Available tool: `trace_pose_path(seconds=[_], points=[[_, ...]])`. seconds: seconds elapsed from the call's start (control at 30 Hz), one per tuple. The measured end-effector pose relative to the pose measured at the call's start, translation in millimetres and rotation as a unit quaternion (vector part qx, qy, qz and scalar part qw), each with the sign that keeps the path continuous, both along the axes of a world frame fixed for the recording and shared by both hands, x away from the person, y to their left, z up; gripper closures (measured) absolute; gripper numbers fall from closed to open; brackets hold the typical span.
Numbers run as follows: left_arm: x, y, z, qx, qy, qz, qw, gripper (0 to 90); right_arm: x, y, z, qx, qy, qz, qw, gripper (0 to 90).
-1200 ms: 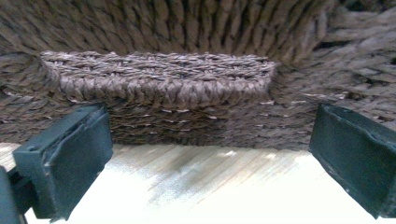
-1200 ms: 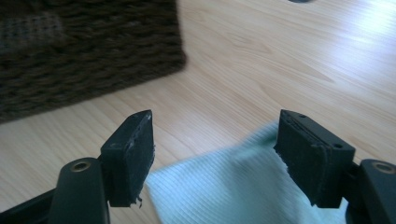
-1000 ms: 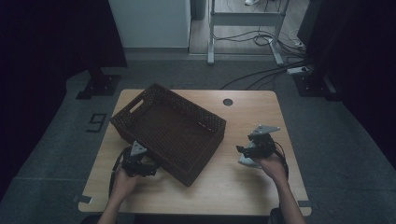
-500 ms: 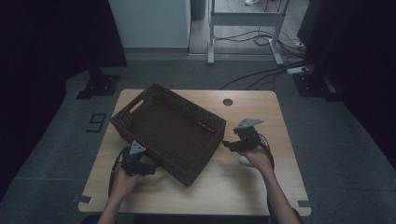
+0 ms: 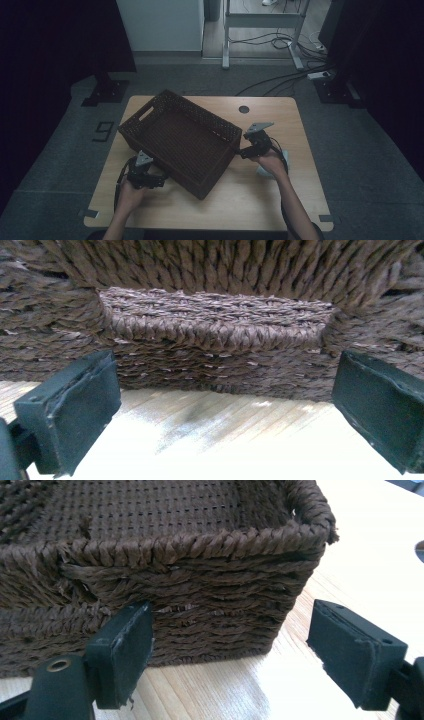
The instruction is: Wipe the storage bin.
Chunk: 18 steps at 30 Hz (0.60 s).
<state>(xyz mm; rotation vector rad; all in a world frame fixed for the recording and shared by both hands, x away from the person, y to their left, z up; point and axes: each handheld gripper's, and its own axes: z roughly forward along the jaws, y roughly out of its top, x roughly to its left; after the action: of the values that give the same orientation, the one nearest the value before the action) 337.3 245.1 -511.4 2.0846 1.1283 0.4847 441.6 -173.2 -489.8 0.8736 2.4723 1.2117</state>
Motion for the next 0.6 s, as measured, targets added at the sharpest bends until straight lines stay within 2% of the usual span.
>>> trace_pose_path(seconds=[0.2, 0.47, 0.6], points=[[-0.9, 2.5, 1.1, -0.003, -0.001, 0.003, 1.0, 0.0, 2.9, -3.1, -3.6, 0.022, 0.007, 0.023, 0.9995, 23.2], [-3.4, 9.6, 5.0, -0.008, 0.0, 0.008, 0.9999, 0.0, -3.0, 0.0, -2.8, 0.01, 0.003, 0.037, 0.9992, 22.8], [-5.2, 15.5, 8.8, -0.014, 0.003, 0.016, 0.9998, 0.0, -9.4, 1.9, -1.7, 0.005, 0.004, 0.048, 0.9988, 25.4]])
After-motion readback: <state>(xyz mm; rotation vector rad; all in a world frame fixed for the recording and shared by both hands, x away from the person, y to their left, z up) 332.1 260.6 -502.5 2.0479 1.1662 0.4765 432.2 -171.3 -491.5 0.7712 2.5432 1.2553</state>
